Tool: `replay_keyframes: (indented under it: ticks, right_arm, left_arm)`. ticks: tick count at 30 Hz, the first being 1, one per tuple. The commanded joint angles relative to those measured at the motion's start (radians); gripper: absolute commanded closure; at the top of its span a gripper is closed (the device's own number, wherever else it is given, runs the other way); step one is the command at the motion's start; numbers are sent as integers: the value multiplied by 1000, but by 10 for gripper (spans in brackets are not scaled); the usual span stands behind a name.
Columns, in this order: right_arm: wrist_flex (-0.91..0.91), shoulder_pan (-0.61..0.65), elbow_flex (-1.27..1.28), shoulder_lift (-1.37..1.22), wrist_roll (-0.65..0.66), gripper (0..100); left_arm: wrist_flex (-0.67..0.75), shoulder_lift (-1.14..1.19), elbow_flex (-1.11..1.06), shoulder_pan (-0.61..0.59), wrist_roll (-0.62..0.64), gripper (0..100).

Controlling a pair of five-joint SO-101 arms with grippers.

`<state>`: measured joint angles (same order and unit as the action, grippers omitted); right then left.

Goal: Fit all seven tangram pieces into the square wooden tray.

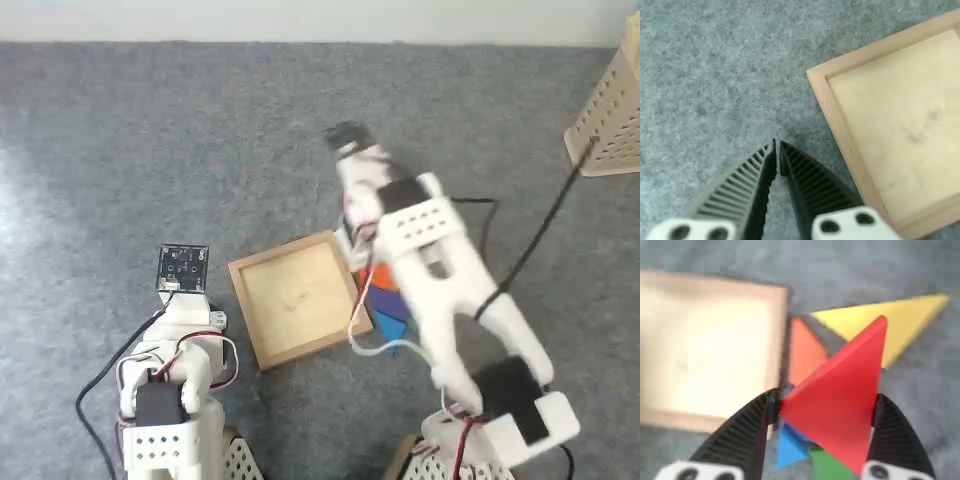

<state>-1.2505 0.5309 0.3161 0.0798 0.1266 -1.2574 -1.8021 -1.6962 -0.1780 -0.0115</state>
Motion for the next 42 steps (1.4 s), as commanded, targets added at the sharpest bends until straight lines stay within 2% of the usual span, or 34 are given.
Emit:
replay_keyframes:
  ticks: [1, 5, 13, 18, 32, 38, 42]
  right_arm:
    - [31, 85, -3, 62, 95, 794]
    - [36, 120, -55, -7, 157, 794]
    - [36, 220, -206, -251, 410, 794]
    - [28, 226, -292, -371, 491, 793]
    - [33, 292, -308, -403, 845, 794]
    - [18, 308, -344, -406, 925, 788]
    - [24, 309, -344, -406, 893, 692]
  left_arm:
    - [-5, -17, 12, -2, 8, 988]
    - [-5, -17, 12, -2, 8, 988]
    - [-5, -17, 12, -2, 8, 988]
    - [-5, -17, 12, -2, 8, 988]
    - [-5, -17, 12, -2, 8, 988]
    - [-5, -17, 12, -2, 8, 988]
    - [-5, -17, 12, -2, 8, 988]
